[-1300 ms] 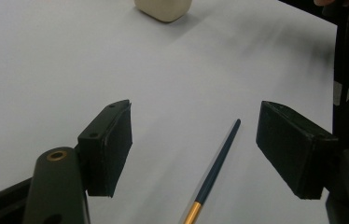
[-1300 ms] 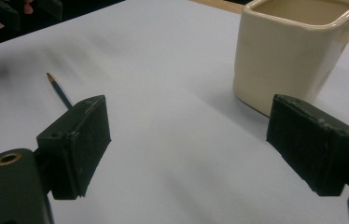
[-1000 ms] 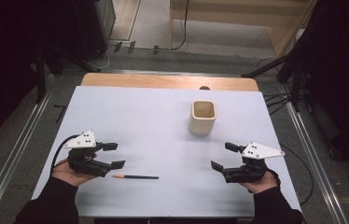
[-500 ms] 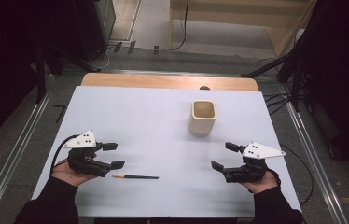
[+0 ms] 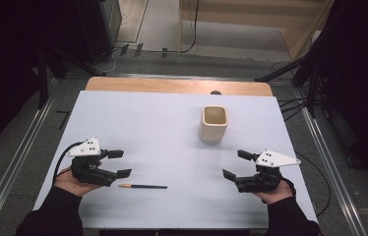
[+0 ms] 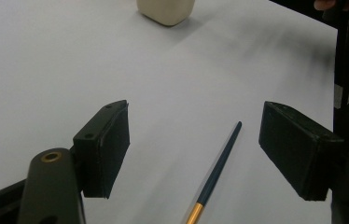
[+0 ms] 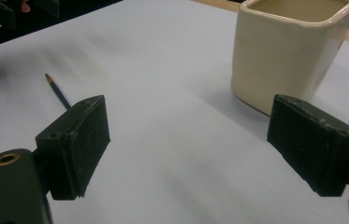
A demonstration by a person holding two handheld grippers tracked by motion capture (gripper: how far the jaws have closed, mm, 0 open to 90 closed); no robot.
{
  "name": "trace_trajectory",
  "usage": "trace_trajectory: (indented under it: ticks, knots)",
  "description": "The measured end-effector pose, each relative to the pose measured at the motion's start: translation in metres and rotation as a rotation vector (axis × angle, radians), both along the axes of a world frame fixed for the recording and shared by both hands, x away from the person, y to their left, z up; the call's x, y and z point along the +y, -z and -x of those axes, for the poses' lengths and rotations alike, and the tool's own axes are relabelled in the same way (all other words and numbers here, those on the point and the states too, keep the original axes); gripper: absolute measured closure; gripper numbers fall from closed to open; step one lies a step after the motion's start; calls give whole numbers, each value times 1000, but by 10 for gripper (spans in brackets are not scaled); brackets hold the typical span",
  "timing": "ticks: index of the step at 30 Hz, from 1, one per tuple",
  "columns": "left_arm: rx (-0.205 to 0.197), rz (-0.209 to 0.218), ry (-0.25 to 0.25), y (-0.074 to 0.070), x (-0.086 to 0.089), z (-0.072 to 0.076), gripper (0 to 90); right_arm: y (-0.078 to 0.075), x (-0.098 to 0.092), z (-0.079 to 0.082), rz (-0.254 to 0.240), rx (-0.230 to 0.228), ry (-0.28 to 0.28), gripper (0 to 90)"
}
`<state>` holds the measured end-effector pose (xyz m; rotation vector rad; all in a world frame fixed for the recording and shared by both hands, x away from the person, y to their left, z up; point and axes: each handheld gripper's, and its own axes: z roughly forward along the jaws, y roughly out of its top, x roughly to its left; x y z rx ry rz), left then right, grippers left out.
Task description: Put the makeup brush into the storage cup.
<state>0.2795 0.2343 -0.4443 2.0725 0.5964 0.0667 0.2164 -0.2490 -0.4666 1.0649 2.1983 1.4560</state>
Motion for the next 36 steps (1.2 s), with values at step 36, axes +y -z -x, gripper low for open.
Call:
trace_trajectory:
  ticks: [36]
  knots:
    - [-61,20,3,1,-30,-14,245,1,1,-2,6,11,-7,141]
